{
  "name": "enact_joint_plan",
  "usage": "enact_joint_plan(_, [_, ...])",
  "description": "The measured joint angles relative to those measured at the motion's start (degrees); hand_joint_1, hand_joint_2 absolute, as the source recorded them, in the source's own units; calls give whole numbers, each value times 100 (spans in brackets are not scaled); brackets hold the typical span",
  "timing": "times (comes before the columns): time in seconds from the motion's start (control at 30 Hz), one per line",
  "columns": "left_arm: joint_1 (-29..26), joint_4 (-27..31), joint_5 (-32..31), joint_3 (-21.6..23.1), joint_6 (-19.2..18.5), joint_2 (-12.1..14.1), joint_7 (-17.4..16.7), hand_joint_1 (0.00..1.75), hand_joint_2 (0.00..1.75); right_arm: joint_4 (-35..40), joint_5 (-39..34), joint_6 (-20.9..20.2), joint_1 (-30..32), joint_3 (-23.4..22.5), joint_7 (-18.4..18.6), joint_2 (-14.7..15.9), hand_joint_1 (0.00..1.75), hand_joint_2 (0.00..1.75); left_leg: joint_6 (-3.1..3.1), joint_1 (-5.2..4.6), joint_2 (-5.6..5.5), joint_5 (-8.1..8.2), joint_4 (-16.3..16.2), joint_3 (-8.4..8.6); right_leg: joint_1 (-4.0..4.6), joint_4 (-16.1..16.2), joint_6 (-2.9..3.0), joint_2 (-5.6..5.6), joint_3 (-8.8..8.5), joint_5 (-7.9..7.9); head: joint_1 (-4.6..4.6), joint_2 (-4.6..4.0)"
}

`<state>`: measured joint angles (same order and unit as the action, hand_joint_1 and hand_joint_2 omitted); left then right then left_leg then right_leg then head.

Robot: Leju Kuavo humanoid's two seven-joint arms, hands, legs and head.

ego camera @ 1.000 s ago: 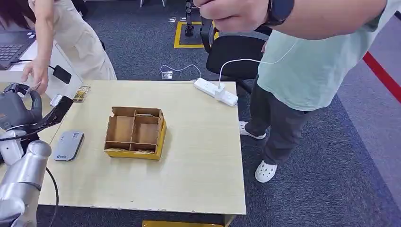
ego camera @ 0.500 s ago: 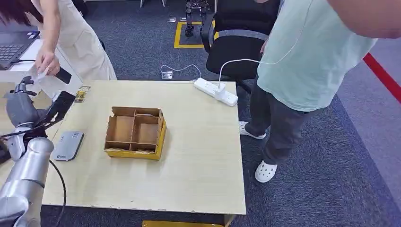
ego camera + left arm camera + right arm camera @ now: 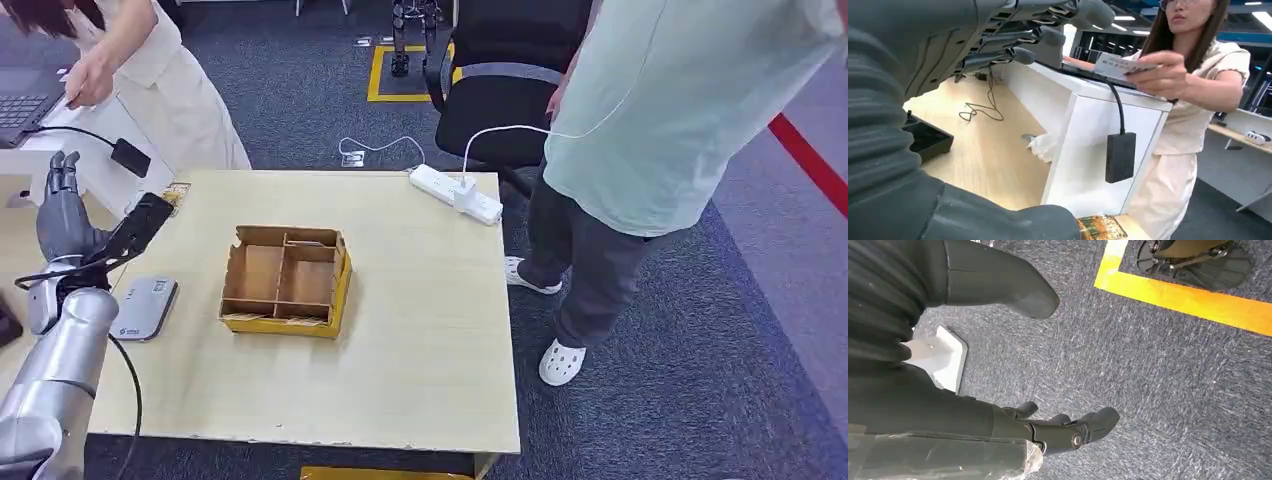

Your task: Pass the card to the sensor for recognition and then transmit it.

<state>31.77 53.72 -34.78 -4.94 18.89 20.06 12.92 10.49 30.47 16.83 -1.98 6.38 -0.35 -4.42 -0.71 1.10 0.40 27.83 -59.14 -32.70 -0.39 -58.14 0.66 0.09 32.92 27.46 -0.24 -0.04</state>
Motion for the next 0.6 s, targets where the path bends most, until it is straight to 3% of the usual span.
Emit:
enact_joint_plan(0.1, [-34,98,220,102,-591,72,28,0,175,0,-4,0,0,-9,-2,0,0,175,0,0,1,0,0,0,0,-1,0,1,-1,-1,-2,0])
enact_joint_plan(0.17, [-140,324,394,256,-1338,256,44,0,175,-2,-15,0,7,-26,-22,0,0,175,0,1,11,0,1,-2,1,-2,0,12,1,-1,0,0])
enact_joint_plan(0.23, [-342,739,663,493,-2251,656,98,0,175,-2,-22,0,16,-59,-53,2,0,175,-1,4,37,1,3,-4,3,-7,2,37,8,-2,-2,0])
enact_joint_plan(0.3, [-635,1219,1097,628,-3061,1177,172,0,175,-2,-18,-26,35,-77,-92,13,0,175,-5,4,59,5,5,-10,3,-13,3,59,19,-1,2,0])
enact_joint_plan(0.37, [-1224,2015,1660,654,-3785,1982,330,0,175,-4,0,-63,50,-88,-101,26,0,175,-19,9,102,16,5,-9,5,-14,9,110,39,-5,-11,0])
enact_joint_plan(0.47, [-2017,2967,2270,636,-4176,2978,433,0,175,-9,53,-70,77,-107,-101,61,0,175,-18,8,84,20,6,-18,5,-13,9,90,44,8,-15,0])
enact_joint_plan(0.57, [-3080,4128,2232,453,-4410,3941,319,0,175,-9,68,-87,52,-122,-98,72,0,175,-18,10,71,21,5,-22,8,-9,8,73,44,12,-15,0])
enact_joint_plan(0.6, [-3291,4451,2256,415,-4444,4147,218,0,175,-9,74,-90,53,-129,-98,74,0,175,-17,10,56,20,5,-28,8,-7,5,55,42,14,-18,0])
